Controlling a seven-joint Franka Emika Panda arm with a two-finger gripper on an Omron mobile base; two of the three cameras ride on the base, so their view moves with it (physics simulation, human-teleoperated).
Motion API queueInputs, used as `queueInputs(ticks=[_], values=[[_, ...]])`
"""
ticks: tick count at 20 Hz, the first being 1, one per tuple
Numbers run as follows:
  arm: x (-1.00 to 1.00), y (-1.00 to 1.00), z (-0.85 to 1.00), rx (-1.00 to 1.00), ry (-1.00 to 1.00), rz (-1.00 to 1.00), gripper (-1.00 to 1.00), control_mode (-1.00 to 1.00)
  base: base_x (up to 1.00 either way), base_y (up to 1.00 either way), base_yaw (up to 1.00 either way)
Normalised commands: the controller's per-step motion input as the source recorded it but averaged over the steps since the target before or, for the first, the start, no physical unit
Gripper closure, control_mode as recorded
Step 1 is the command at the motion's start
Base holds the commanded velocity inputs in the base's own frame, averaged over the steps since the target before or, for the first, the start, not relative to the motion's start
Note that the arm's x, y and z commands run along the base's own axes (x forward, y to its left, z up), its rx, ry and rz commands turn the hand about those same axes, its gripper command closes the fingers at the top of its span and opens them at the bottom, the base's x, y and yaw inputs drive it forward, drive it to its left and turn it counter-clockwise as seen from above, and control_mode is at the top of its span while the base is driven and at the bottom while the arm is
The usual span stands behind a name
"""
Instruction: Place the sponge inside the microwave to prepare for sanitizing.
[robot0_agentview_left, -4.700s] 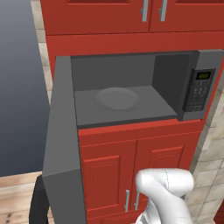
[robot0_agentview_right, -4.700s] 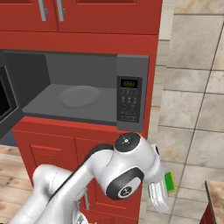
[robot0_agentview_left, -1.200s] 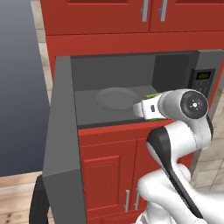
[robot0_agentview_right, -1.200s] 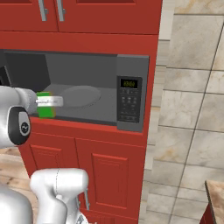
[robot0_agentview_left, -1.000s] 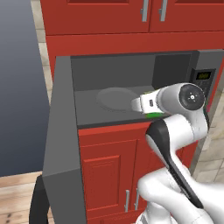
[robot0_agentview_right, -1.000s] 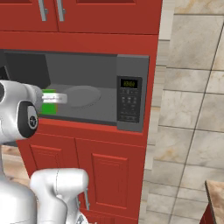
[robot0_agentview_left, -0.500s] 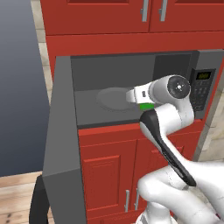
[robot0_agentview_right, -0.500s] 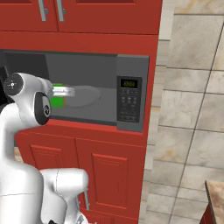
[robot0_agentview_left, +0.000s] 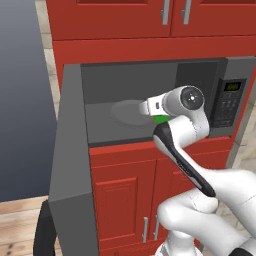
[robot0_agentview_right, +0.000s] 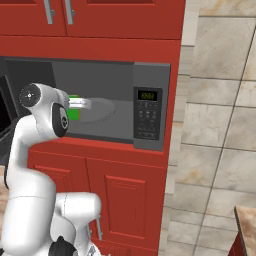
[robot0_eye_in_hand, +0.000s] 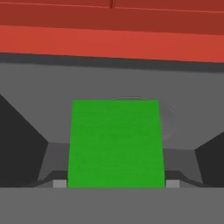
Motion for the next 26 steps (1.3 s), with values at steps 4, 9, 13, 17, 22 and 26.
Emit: queueInputs(ticks=[4,9,13,17,22,26], values=[[0.35,0.13,-0.19,0.00,0.00,0.00,1.00,-1.00,0.00,0.00,0.00],[0.45,0.12,-0.27,0.00,0.00,0.00,1.00,-1.00,0.00,0.00,0.00],[0.40,0.03,-0.12,0.00,0.00,0.00,1.00,-1.00,0.00,0.00,0.00],[0.34,0.00,-0.10,0.00,0.00,0.00,1.00,-1.00,0.00,0.00,0.00],[0.36,0.02,-0.22,0.00,0.00,0.00,1.00,-1.00,0.00,0.00,0.00],[0.31,0.01,-0.23,0.00,0.00,0.00,1.00,-1.00,0.00,0.00,0.00]])
